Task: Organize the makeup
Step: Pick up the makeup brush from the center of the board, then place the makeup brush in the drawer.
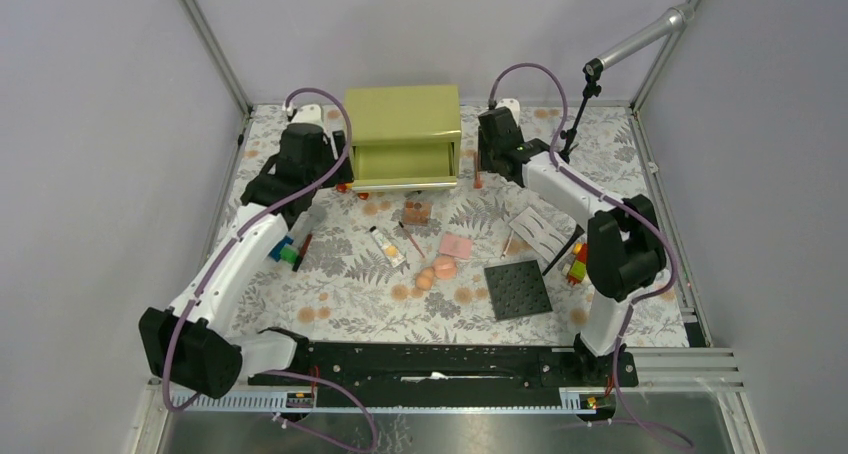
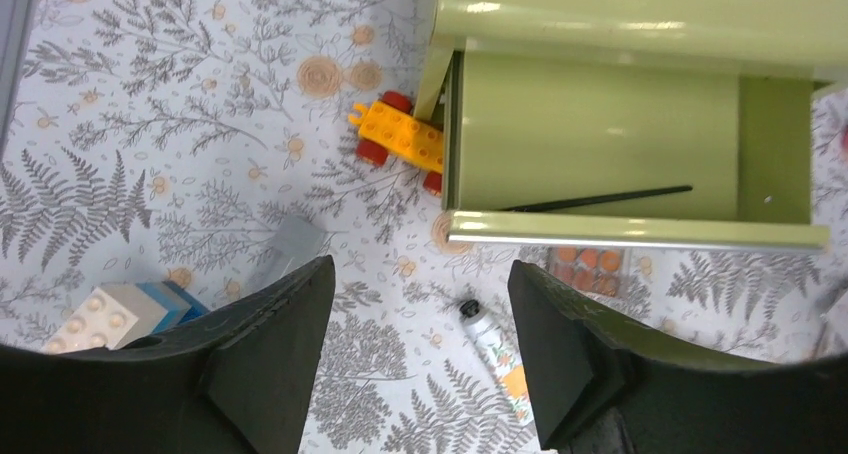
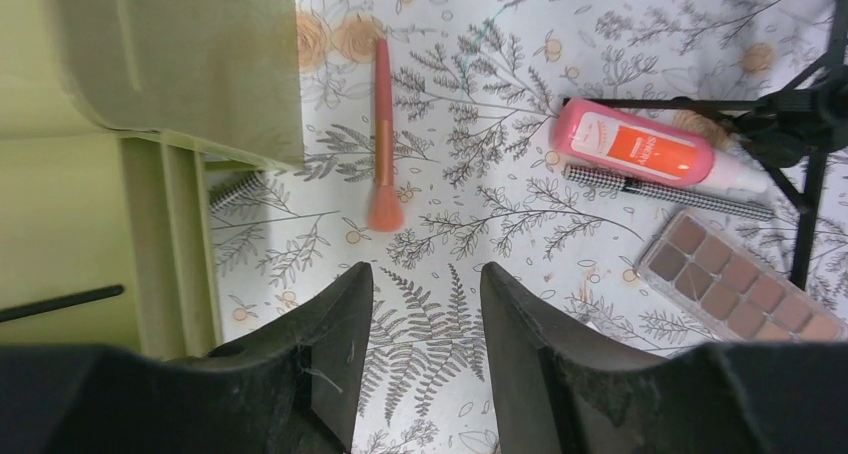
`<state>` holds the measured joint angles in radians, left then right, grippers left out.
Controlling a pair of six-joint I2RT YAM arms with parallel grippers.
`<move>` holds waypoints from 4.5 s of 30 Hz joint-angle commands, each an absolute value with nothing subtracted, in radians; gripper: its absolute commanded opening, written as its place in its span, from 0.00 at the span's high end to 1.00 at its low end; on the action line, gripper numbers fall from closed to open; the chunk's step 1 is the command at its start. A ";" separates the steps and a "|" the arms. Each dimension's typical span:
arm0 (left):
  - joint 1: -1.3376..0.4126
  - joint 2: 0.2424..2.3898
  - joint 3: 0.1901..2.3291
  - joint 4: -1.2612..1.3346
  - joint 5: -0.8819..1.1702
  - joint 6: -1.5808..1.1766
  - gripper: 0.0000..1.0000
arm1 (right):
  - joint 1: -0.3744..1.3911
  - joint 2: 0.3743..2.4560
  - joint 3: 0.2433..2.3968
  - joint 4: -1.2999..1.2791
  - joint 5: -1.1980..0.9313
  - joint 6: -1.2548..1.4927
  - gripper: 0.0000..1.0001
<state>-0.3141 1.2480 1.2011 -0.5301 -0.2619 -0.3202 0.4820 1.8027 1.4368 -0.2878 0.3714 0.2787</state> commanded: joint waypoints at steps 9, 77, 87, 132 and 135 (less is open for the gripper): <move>-0.307 1.150 1.073 -0.478 -0.343 -0.255 0.28 | 0.445 2.022 1.556 -0.324 0.342 0.217 0.44; -0.194 1.144 1.041 -0.439 -0.225 -0.261 0.27 | 0.387 1.854 1.597 -0.242 0.198 0.057 1.00; -0.187 1.145 1.043 -0.439 -0.218 -0.262 0.27 | 0.514 1.655 1.364 0.027 -0.125 -0.337 1.00; -0.156 1.092 1.037 -0.437 -0.195 -0.265 0.27 | 0.649 1.815 1.542 0.111 -0.184 -0.526 0.48; -0.156 1.089 1.036 -0.437 -0.191 -0.267 0.27 | 0.648 1.744 1.446 0.208 0.076 -0.352 0.38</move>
<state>-0.1635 1.1229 1.0382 -0.4904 -0.2081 -0.2657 0.6464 1.8870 1.5269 0.0135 -0.2367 -0.6044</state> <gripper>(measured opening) 0.731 0.583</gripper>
